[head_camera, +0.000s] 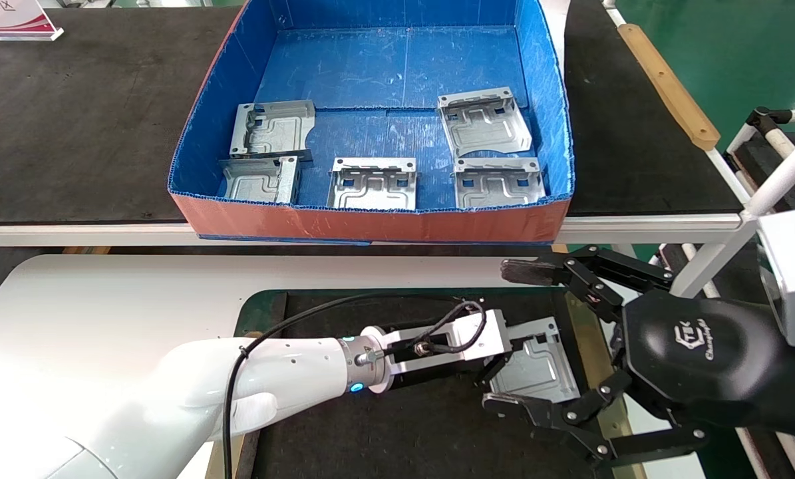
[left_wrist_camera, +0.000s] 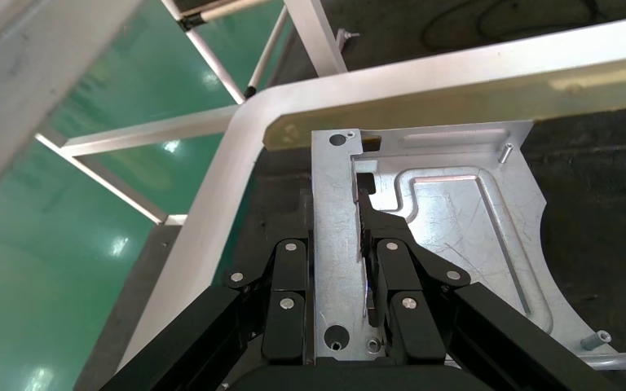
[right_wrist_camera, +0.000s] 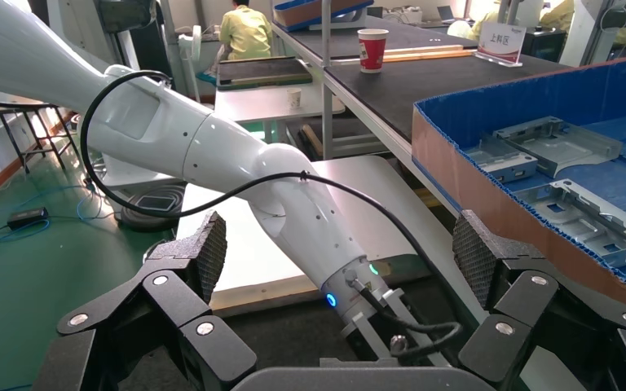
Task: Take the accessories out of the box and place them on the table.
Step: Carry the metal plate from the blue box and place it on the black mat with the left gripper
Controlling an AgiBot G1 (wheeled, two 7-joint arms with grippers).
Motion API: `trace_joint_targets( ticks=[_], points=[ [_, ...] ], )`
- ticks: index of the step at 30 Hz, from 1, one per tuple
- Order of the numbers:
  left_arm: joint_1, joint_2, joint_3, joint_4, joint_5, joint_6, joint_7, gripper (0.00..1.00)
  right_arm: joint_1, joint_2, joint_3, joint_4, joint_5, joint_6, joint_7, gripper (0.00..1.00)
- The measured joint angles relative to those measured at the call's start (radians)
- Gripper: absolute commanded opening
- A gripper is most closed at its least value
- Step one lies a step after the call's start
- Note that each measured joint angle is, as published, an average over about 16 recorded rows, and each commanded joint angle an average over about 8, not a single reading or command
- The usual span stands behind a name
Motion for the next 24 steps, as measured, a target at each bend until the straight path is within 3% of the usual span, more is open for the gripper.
trace_joint_targets(
  ticks=[18, 19, 24],
  points=[
    [-0.044, -0.004, 0.161, 0.021, -0.167, -0.038, 0.083, 0.01, 0.000, 0.000, 0.000, 0.000, 0.000, 0.000, 0.000, 1.00],
    [-0.046, -0.004, 0.166, 0.022, -0.174, -0.038, 0.088, 0.07, 0.000, 0.000, 0.000, 0.000, 0.000, 0.000, 0.000, 1.00],
    [-0.053, -0.005, 0.186, 0.023, -0.203, -0.037, 0.106, 0.69, 0.000, 0.000, 0.000, 0.000, 0.000, 0.000, 0.000, 1.00]
  ],
)
